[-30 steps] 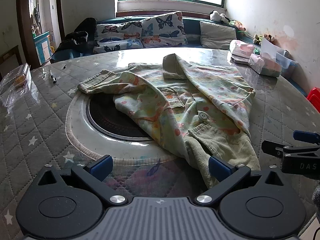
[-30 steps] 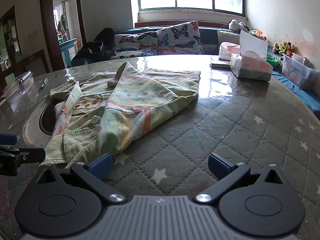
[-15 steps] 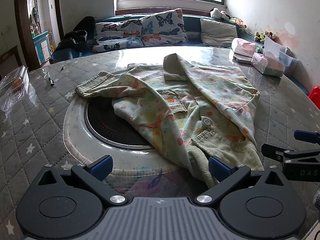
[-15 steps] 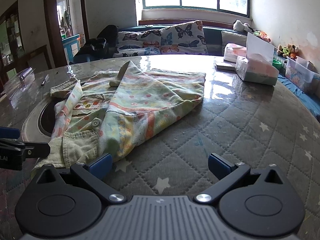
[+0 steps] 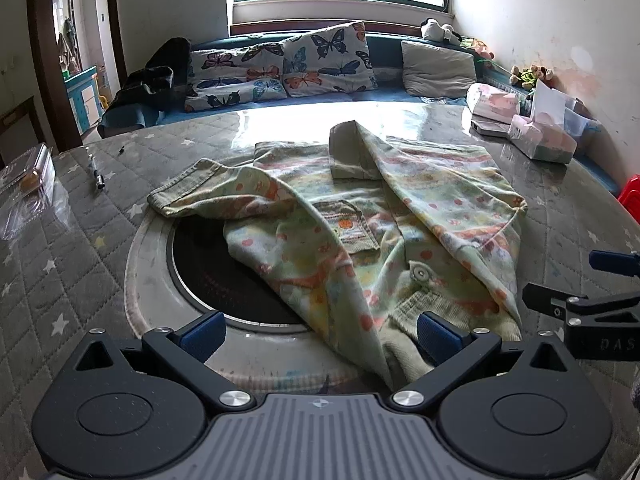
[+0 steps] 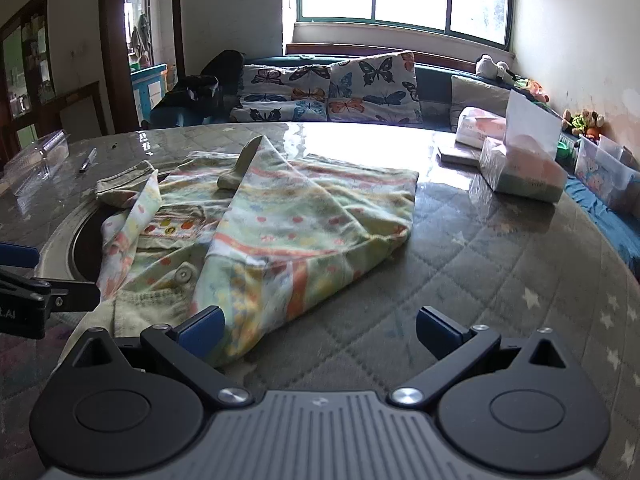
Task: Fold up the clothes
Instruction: 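Move the right gripper toward the crumpled shirt's side edge, then grasp the shirt's side edge with the right gripper and lift it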
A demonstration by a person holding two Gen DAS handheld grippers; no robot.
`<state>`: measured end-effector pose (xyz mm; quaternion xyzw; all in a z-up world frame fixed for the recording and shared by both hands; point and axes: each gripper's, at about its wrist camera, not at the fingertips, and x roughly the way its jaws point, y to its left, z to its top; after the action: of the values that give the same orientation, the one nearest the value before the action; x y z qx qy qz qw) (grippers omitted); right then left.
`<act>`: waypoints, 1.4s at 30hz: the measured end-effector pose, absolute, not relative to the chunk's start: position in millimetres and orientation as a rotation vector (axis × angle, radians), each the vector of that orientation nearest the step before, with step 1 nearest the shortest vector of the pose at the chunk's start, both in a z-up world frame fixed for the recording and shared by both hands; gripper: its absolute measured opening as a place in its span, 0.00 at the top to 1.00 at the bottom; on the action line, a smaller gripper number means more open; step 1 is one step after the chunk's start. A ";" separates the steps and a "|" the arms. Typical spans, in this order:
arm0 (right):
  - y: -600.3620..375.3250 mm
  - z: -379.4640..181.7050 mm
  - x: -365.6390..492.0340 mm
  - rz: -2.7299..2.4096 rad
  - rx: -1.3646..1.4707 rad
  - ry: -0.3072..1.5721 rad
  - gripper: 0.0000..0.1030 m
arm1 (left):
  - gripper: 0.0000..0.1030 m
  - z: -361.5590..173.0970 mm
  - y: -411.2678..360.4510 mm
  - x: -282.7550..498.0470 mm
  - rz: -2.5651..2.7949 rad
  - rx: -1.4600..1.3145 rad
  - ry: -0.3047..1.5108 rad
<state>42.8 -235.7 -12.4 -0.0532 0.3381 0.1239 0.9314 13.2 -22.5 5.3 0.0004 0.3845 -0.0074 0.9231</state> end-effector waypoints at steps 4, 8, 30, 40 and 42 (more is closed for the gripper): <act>-233.2 -7.1 60.4 0.263 -0.125 0.688 0.00 | 0.00 5.1 -25.1 20.6 -0.031 0.004 0.789; -227.0 -0.4 84.2 0.281 -0.141 0.687 0.02 | 0.00 1.9 -27.8 26.0 -0.053 0.007 0.796; -136.0 4.9 248.9 0.447 -0.223 0.716 0.39 | 0.00 -24.6 -35.5 42.0 -0.172 -0.010 0.864; -112.8 -21.4 287.9 0.476 -0.221 0.759 0.62 | 0.00 -28.7 -32.0 46.0 -0.178 -0.017 0.880; -114.3 -24.8 291.0 0.485 -0.207 0.771 0.75 | 0.00 -28.5 -31.5 47.0 -0.175 -0.018 0.880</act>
<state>291.0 -114.3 -24.8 -0.0996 0.3719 0.2336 0.8929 47.0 -31.5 -28.5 -0.0087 0.4254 -0.0847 0.9010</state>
